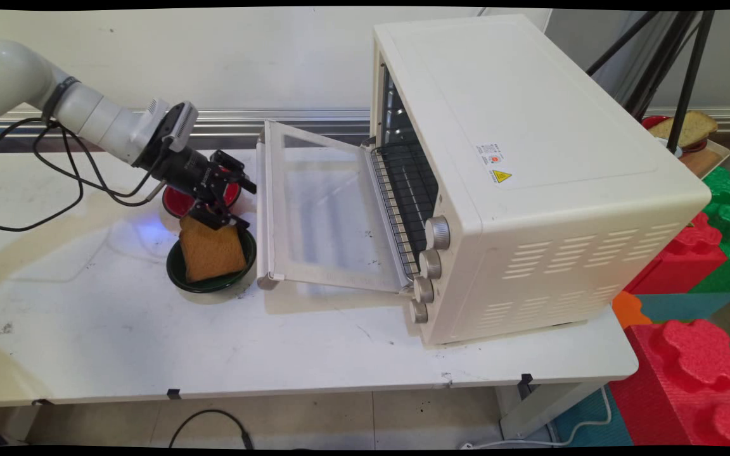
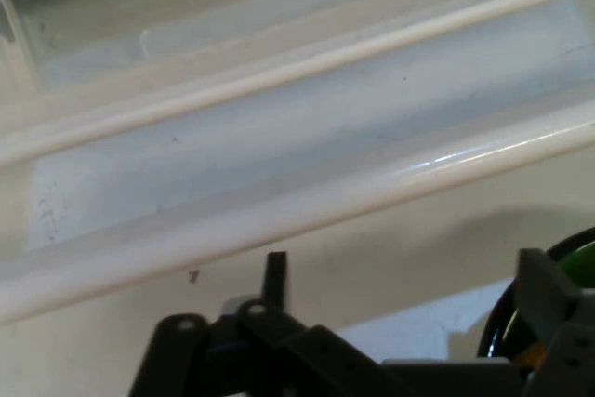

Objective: Close the oven

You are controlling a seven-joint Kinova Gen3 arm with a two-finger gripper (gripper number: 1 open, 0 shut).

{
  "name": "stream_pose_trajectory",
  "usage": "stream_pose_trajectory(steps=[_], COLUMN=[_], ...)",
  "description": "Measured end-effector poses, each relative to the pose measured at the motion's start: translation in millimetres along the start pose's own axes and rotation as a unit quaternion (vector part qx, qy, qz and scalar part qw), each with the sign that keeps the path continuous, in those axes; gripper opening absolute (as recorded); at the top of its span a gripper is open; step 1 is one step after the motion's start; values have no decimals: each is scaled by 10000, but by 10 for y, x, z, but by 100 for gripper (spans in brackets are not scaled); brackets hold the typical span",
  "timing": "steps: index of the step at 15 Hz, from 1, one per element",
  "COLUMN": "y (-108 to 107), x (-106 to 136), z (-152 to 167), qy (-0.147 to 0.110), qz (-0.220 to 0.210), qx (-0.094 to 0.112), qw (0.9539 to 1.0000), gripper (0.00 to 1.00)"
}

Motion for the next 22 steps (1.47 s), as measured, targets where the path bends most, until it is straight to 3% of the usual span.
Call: stream_pose_trajectory(steps=[1, 16, 22], y=[-6, -30, -42], x=[-8, -5, 37], z=[24, 177, 196], qy=[1, 124, 283], qz=[9, 86, 125], qx=[-10, -123, -119], qw=[10000, 9998, 9994], gripper=[0, 0, 0])
